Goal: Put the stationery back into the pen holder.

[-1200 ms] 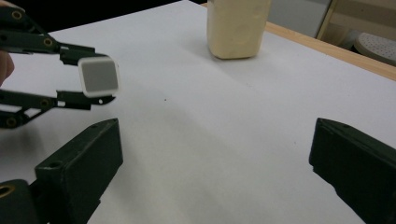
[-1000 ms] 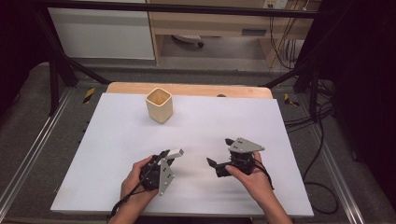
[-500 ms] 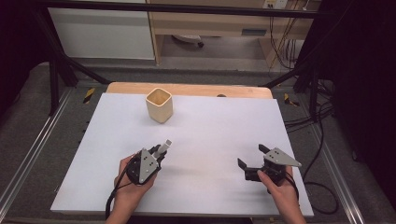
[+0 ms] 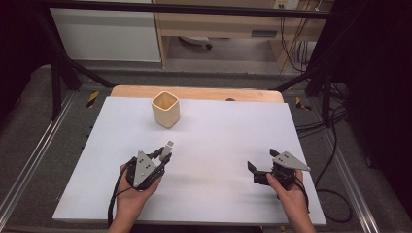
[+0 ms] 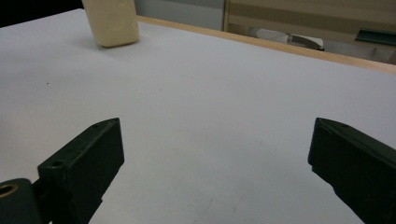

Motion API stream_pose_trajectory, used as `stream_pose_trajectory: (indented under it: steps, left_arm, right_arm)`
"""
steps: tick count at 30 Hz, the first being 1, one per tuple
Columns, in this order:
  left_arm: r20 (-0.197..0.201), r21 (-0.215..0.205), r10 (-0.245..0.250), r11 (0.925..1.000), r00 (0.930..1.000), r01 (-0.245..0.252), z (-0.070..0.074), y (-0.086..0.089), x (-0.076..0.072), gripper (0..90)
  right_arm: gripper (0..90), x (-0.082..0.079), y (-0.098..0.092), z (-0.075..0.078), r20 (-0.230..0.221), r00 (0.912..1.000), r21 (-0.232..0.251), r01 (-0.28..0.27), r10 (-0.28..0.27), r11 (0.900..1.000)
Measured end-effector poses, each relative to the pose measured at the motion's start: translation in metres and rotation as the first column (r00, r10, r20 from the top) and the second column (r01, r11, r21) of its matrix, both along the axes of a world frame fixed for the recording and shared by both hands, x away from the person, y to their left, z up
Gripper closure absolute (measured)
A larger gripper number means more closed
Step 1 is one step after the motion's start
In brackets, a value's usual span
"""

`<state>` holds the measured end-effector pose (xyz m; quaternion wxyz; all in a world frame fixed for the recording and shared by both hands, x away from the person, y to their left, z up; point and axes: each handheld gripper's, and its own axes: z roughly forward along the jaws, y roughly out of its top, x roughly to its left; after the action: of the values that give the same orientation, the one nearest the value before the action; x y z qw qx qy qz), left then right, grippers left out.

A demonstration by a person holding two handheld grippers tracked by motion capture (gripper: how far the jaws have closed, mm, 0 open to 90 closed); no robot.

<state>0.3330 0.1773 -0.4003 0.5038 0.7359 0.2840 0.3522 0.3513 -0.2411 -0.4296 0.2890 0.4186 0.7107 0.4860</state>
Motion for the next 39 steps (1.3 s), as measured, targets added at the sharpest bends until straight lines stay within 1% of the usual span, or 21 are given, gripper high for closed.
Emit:
stream_pose_trajectory:
  steps: [1,4,5,7,9,13,15,17,21,24,25,26,27,28,31,35,39]
  left_arm:
    - [-0.005,-0.017,-0.002,0.9999,1.0000,0.002,0.001,0.002,0.000,68.2]
    - [-0.033,-0.096,-0.012,0.9954,0.9994,0.009,0.004,0.008,0.000,68.2]
    - [-0.036,-0.112,-0.014,0.9937,0.9993,0.010,0.006,0.009,0.000,68.2]
    - [-0.036,-0.130,-0.016,0.9915,0.9992,0.012,0.010,0.012,-0.001,68.2]
    - [-0.044,-0.171,-0.030,0.9851,0.9986,0.022,0.014,0.014,-0.001,68.2]
    - [-0.059,-0.193,-0.046,0.9806,0.9972,0.034,0.020,0.013,0.001,68.2]
    - [-0.071,-0.211,-0.057,0.9766,0.9958,0.041,0.023,0.011,0.006,68.2]
    - [-0.080,-0.217,-0.061,0.9753,0.9950,0.042,0.027,0.009,0.012,68.2]
    - [-0.102,-0.260,-0.069,0.9648,0.9924,0.040,0.038,0.004,0.028,68.2]
    - [-0.116,-0.296,-0.066,0.9548,0.9910,0.029,0.050,0.000,0.040,68.2]
    - [-0.114,-0.297,-0.061,0.9545,0.9916,0.025,0.054,-0.001,0.043,68.2]
    - [-0.108,-0.289,-0.053,0.9571,0.9927,0.019,0.057,-0.003,0.047,68.1]
    - [-0.106,-0.272,-0.045,0.9621,0.9934,0.014,0.060,-0.005,0.050,68.2]
    - [-0.106,-0.262,-0.040,0.9649,0.9936,0.011,0.062,-0.007,0.053,68.1]
    - [-0.118,-0.262,-0.043,0.9649,0.9921,0.010,0.067,-0.013,0.061,68.2]
    - [-0.119,-0.254,-0.045,0.9672,0.9918,0.014,0.073,-0.020,0.069,68.2]
    - [-0.117,-0.257,-0.047,0.9662,0.9920,0.016,0.080,-0.025,0.074,68.1]
  right_arm:
    - [3.9,0.000,0.001,0.000,-0.004,1.0000,0.000,0.000,0.000,1.000]
    - [3.8,-0.001,0.002,-0.001,-0.007,1.0000,-0.003,-0.002,0.002,1.000]
    - [3.7,-0.001,0.002,-0.001,-0.007,1.0000,-0.005,-0.004,0.004,1.000]
    - [3.7,-0.001,0.003,-0.001,-0.009,0.9999,-0.005,-0.005,0.005,1.000]
    - [3.6,-0.001,0.003,-0.002,-0.013,0.9999,-0.003,-0.003,0.003,1.000]
    - [3.6,-0.001,0.004,-0.002,-0.018,0.9998,0.004,0.003,-0.003,1.000]
    - [3.5,-0.002,0.005,-0.002,-0.024,0.9997,0.003,0.004,-0.004,1.000]
    - [3.5,-0.002,0.006,-0.003,-0.028,0.9996,0.006,-0.002,0.002,1.000]
    - [3.4,-0.002,0.007,-0.004,-0.035,0.9994,0.011,-0.008,0.008,1.000]
    - [3.3,-0.003,0.007,-0.003,-0.034,0.9993,0.019,-0.012,0.012,1.000]
    - [3.3,-0.003,0.007,-0.003,-0.034,0.9993,0.021,-0.013,0.013,1.000]
    - [3.3,-0.003,0.007,-0.003,-0.033,0.9994,0.023,-0.012,0.013,1.000]
    - [3.3,-0.002,0.007,-0.003,-0.034,0.9993,0.020,-0.016,0.017,1.000]
    - [3.3,-0.002,0.007,-0.003,-0.035,0.9993,0.024,-0.016,0.016,1.000]
    - [3.3,-0.002,0.008,-0.002,-0.035,0.9992,0.028,-0.019,0.020,0.999]
    - [3.2,-0.003,0.009,-0.002,-0.033,0.9989,0.019,-0.033,0.033,0.999]
    - [3.2,-0.003,0.009,-0.002,-0.033,0.9987,0.018,-0.038,0.038,0.999]
